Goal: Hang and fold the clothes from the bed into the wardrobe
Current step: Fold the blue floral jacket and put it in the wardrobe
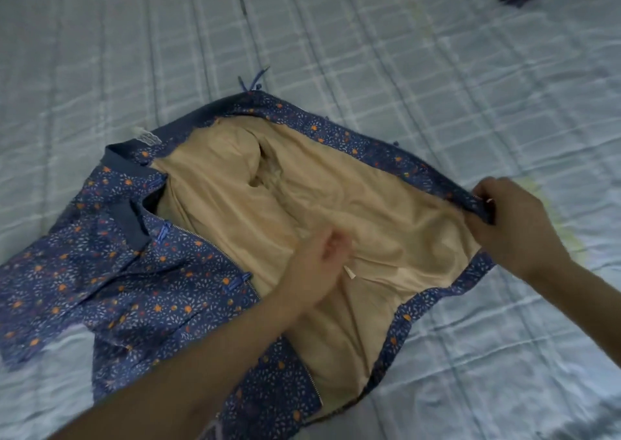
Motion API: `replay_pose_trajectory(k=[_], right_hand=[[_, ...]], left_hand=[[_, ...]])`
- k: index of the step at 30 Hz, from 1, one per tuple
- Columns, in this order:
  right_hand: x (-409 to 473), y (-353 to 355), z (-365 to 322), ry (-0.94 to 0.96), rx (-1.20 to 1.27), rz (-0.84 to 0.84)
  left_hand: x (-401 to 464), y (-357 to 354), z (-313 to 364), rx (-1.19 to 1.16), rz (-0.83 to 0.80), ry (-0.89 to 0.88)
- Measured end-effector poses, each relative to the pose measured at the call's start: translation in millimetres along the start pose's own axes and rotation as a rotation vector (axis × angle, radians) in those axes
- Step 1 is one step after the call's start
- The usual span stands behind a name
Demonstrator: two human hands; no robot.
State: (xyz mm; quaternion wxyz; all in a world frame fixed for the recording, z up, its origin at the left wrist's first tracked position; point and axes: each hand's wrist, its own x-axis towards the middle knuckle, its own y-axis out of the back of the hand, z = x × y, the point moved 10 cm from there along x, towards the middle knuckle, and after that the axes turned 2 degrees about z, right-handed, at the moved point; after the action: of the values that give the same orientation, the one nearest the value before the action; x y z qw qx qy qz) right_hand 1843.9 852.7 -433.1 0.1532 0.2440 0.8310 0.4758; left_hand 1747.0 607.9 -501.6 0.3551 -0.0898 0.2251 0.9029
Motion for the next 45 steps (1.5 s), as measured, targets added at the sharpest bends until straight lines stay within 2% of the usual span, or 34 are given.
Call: replay_pose_trajectory(k=[2, 3, 5, 7, 8, 10, 12, 13, 14, 16, 18, 20, 21, 24, 26, 32, 36, 39, 41, 43, 45], right_hand=[[-25, 7, -45, 0.081, 0.135, -0.011], [-39, 6, -73, 0.143, 0.186, -0.051], [-77, -9, -132, 0.352, 0.174, -0.207], [-116, -33, -179, 0.606, 0.044, -0.330], [-128, -45, -193, 0.654, -0.011, -0.417], [-147, -67, -215, 0.692, -0.071, -0.473], [-164, -100, -231, 0.683, -0.079, -0.574], [-167, -111, -236, 0.671, -0.068, -0.562], [-168, -122, -236, 0.633, -0.017, -0.576], [-180, -154, -225, 0.580, 0.079, -0.815], [-180, -168, -216, 0.524, 0.176, -0.924], [-172, -178, -201, 0.413, 0.248, -0.954], [-153, -178, -193, 0.328, 0.285, -0.891], [-82, -162, -150, 0.093, 0.278, -0.546], [-36, -154, -134, -0.010, 0.308, -0.400], [90, -205, -161, 0.089, 0.028, -0.305], [176, -236, -189, 0.029, -0.099, -0.222], [205, -263, -224, 0.066, -0.114, -0.244], [204, -284, -256, 0.160, 0.002, -0.319], [192, -303, -293, 0.278, 0.188, -0.442], [173, -320, -323, 0.333, 0.302, -0.609]], left_hand=[[21, 7, 16, -0.326, 0.031, 0.194], [28, 7, 24, -0.398, 0.013, 0.284], [33, 10, 33, -0.354, -0.019, 0.414], [32, 32, 39, -0.338, 0.083, 0.390], [29, 48, 42, -0.334, 0.160, 0.354], [6, 77, 25, -0.350, 0.290, 0.412], [-26, 103, -13, -0.393, 0.385, 0.550], [-43, 113, -34, -0.397, 0.404, 0.625], [-59, 122, -60, -0.356, 0.406, 0.678], [-88, 139, -102, -0.177, 0.375, 0.748], [-109, 155, -131, -0.050, 0.378, 0.774], [-116, 175, -142, -0.065, 0.458, 0.710], [-113, 187, -140, -0.032, 0.487, 0.652], [-88, 213, -120, 0.086, 0.508, 0.445], [-64, 226, -101, 0.155, 0.502, 0.303], [20, 240, -42, 0.480, 0.308, -0.093], [68, 263, -44, 0.535, 0.303, -0.119], [97, 271, -57, 0.611, 0.259, -0.159], [112, 272, -82, 0.695, 0.205, -0.139], [120, 273, -111, 0.729, 0.178, -0.098], [120, 270, -127, 0.803, 0.184, -0.128]])
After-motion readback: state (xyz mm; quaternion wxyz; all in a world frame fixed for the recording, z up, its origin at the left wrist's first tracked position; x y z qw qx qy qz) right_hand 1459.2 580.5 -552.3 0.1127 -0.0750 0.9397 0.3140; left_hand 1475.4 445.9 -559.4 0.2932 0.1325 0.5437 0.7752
